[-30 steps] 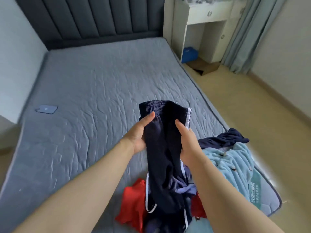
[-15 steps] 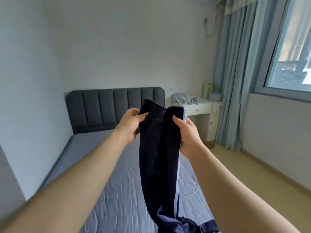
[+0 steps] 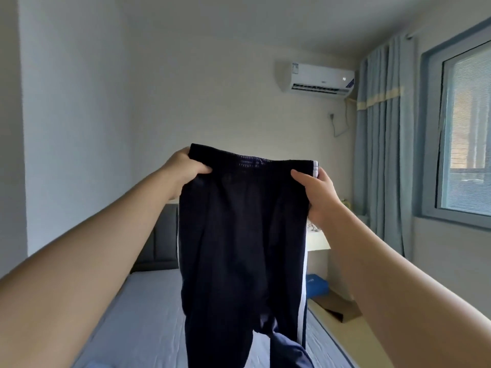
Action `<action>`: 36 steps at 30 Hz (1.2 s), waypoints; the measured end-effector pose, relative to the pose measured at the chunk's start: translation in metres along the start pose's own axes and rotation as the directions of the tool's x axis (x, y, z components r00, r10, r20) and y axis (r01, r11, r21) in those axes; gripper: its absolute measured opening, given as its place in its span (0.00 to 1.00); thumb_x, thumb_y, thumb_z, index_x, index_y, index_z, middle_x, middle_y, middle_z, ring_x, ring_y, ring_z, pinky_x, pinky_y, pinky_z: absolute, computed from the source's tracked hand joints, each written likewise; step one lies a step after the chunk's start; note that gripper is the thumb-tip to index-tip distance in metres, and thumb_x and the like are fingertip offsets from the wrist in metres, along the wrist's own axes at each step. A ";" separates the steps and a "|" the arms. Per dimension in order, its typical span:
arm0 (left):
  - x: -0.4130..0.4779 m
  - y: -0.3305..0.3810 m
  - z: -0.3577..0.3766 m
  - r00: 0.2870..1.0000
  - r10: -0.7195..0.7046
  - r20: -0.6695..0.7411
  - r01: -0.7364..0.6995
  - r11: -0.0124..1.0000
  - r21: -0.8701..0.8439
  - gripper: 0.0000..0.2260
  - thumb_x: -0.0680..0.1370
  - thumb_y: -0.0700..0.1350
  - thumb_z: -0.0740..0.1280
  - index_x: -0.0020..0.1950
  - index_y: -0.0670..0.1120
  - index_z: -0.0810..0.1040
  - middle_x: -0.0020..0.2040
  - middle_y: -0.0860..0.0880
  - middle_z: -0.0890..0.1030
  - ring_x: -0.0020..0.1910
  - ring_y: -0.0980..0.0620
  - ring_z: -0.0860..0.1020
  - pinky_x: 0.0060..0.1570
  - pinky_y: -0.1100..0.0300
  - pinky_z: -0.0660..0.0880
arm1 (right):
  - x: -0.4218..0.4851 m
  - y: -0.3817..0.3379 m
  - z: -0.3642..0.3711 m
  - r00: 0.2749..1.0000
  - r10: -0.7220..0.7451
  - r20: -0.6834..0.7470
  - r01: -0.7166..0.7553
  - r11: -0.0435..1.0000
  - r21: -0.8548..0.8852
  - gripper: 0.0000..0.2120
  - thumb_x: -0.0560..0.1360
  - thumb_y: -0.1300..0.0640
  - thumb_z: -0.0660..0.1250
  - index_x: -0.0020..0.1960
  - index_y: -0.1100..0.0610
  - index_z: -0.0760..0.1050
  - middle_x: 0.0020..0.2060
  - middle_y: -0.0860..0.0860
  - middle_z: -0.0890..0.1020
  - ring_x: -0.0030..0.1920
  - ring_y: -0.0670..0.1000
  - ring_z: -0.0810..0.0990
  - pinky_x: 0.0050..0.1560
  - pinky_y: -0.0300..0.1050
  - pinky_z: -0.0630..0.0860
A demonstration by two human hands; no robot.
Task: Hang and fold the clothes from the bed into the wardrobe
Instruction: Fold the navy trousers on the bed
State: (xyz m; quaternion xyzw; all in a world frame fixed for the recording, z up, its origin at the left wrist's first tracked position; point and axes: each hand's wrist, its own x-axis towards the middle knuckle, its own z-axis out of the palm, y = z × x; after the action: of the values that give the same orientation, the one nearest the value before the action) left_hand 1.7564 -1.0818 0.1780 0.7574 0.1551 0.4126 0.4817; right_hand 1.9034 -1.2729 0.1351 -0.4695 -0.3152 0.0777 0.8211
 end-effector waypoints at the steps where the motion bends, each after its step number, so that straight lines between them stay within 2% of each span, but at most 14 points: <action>1: -0.001 0.003 -0.009 0.998 -0.046 0.051 0.049 0.998 -0.047 0.12 0.73 0.33 0.67 0.51 0.47 0.76 0.46 0.48 0.81 0.44 0.48 0.79 0.39 0.57 0.76 | 0.003 -0.005 -0.002 1.000 0.001 0.011 -0.001 1.000 0.001 0.05 0.74 0.64 0.67 0.45 0.54 0.75 0.39 0.52 0.81 0.37 0.51 0.82 0.40 0.50 0.82; 3: -0.004 0.007 -0.027 0.971 -0.124 0.204 0.153 0.979 -0.132 0.10 0.72 0.33 0.67 0.48 0.46 0.79 0.43 0.45 0.83 0.41 0.47 0.82 0.37 0.56 0.78 | 0.009 -0.012 -0.007 1.000 0.014 0.026 -0.014 1.000 -0.006 0.05 0.74 0.64 0.67 0.45 0.54 0.76 0.40 0.53 0.82 0.38 0.52 0.82 0.40 0.51 0.82; 5: -0.007 0.008 -0.041 0.926 -0.169 0.338 0.240 0.954 -0.180 0.05 0.69 0.39 0.69 0.42 0.45 0.83 0.39 0.45 0.84 0.35 0.49 0.83 0.32 0.58 0.79 | 0.012 -0.018 -0.010 0.998 0.039 0.042 -0.037 0.999 -0.030 0.06 0.73 0.64 0.67 0.46 0.55 0.76 0.41 0.54 0.82 0.38 0.53 0.82 0.40 0.51 0.82; 7: -0.012 0.007 -0.046 0.897 -0.220 0.383 0.285 0.951 -0.120 0.06 0.68 0.44 0.69 0.39 0.44 0.84 0.38 0.45 0.84 0.34 0.50 0.83 0.30 0.59 0.79 | 0.012 -0.019 -0.010 0.997 0.063 0.048 -0.059 0.995 -0.075 0.05 0.73 0.64 0.68 0.44 0.55 0.77 0.39 0.54 0.82 0.37 0.53 0.82 0.38 0.50 0.81; 10: -0.015 0.010 -0.050 0.902 -0.278 0.331 0.302 0.953 -0.022 0.06 0.73 0.44 0.67 0.44 0.42 0.81 0.38 0.45 0.84 0.33 0.51 0.83 0.31 0.61 0.79 | 0.009 -0.019 -0.010 0.992 0.107 0.073 -0.101 0.991 -0.083 0.02 0.72 0.62 0.69 0.45 0.57 0.79 0.38 0.55 0.84 0.34 0.53 0.83 0.33 0.47 0.80; 15: -0.015 0.023 -0.063 0.948 -0.094 0.304 0.178 0.948 -0.262 0.09 0.70 0.47 0.67 0.37 0.45 0.85 0.38 0.48 0.84 0.35 0.53 0.83 0.31 0.62 0.79 | 0.012 -0.035 -0.011 0.965 0.094 0.243 -0.114 0.991 0.072 0.06 0.75 0.58 0.67 0.50 0.59 0.79 0.42 0.56 0.85 0.39 0.53 0.85 0.35 0.46 0.80; 20: -0.019 0.020 -0.055 0.942 -0.195 0.274 0.250 0.951 -0.183 0.08 0.79 0.43 0.62 0.46 0.43 0.80 0.37 0.47 0.84 0.32 0.52 0.83 0.31 0.60 0.80 | 0.011 -0.038 -0.003 0.988 0.056 0.146 -0.038 0.992 -0.122 0.04 0.73 0.61 0.69 0.48 0.60 0.79 0.40 0.56 0.83 0.34 0.51 0.83 0.34 0.44 0.81; 23: -0.018 0.023 -0.057 0.961 -0.076 0.265 0.161 0.934 -0.318 0.12 0.78 0.41 0.61 0.42 0.44 0.83 0.39 0.47 0.85 0.35 0.52 0.83 0.31 0.60 0.79 | 0.013 -0.035 -0.005 0.985 0.064 0.161 -0.066 0.998 0.002 0.03 0.74 0.59 0.68 0.46 0.59 0.79 0.39 0.54 0.85 0.36 0.51 0.84 0.35 0.45 0.81; 26: -0.023 0.024 -0.061 0.961 0.012 0.275 0.105 0.908 -0.406 0.13 0.76 0.42 0.61 0.40 0.47 0.85 0.40 0.48 0.85 0.37 0.52 0.83 0.32 0.60 0.79 | 0.013 -0.037 -0.007 0.944 0.153 0.291 -0.186 0.979 0.089 0.08 0.75 0.56 0.65 0.49 0.59 0.79 0.41 0.55 0.85 0.39 0.53 0.85 0.36 0.45 0.81; 28: -0.025 0.019 -0.058 0.965 -0.088 0.248 0.174 0.920 -0.351 0.11 0.77 0.41 0.60 0.44 0.43 0.83 0.38 0.46 0.84 0.34 0.51 0.83 0.30 0.60 0.79 | 0.013 -0.032 -0.007 0.929 0.248 0.275 -0.262 0.965 0.016 0.10 0.75 0.56 0.66 0.52 0.61 0.79 0.42 0.57 0.85 0.38 0.53 0.84 0.34 0.45 0.81; 30: -0.028 0.013 -0.048 0.941 -0.276 0.195 0.318 0.918 -0.235 0.09 0.79 0.39 0.59 0.44 0.39 0.78 0.33 0.45 0.83 0.30 0.50 0.82 0.29 0.59 0.80 | 0.011 -0.026 -0.005 0.933 0.325 0.155 -0.315 0.945 -0.088 0.09 0.74 0.59 0.67 0.53 0.62 0.77 0.41 0.58 0.83 0.36 0.54 0.83 0.34 0.46 0.81; 32: -0.031 0.009 -0.032 0.906 -0.403 0.127 0.420 0.890 -0.174 0.10 0.80 0.38 0.59 0.42 0.38 0.75 0.31 0.44 0.82 0.31 0.47 0.81 0.39 0.56 0.79 | 0.010 -0.020 -0.002 0.944 0.328 0.036 -0.322 0.939 -0.120 0.08 0.73 0.62 0.68 0.52 0.62 0.77 0.41 0.59 0.81 0.37 0.55 0.81 0.40 0.50 0.80; 34: -0.032 0.010 -0.012 0.907 -0.419 0.041 0.415 0.872 -0.259 0.08 0.79 0.35 0.59 0.40 0.38 0.73 0.37 0.42 0.80 0.39 0.45 0.78 0.49 0.52 0.74 | 0.009 -0.015 0.005 0.962 0.271 -0.020 -0.272 0.957 -0.098 0.07 0.73 0.64 0.68 0.51 0.62 0.76 0.43 0.59 0.80 0.40 0.56 0.80 0.46 0.53 0.80; 36: -0.028 0.011 0.009 0.939 -0.331 -0.089 0.274 0.881 -0.386 0.08 0.76 0.29 0.60 0.40 0.40 0.72 0.45 0.39 0.77 0.45 0.44 0.77 0.52 0.48 0.74 | 0.007 -0.012 0.015 0.981 0.193 -0.022 -0.194 0.979 -0.069 0.04 0.74 0.67 0.66 0.47 0.61 0.74 0.42 0.59 0.79 0.39 0.56 0.79 0.44 0.52 0.80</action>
State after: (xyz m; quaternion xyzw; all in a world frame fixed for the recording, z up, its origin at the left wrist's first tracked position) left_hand 1.7444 -1.1102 0.1722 0.5863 0.2280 0.4102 0.6604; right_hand 1.8984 -1.2658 0.1532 -0.5273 -0.2642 0.1421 0.7950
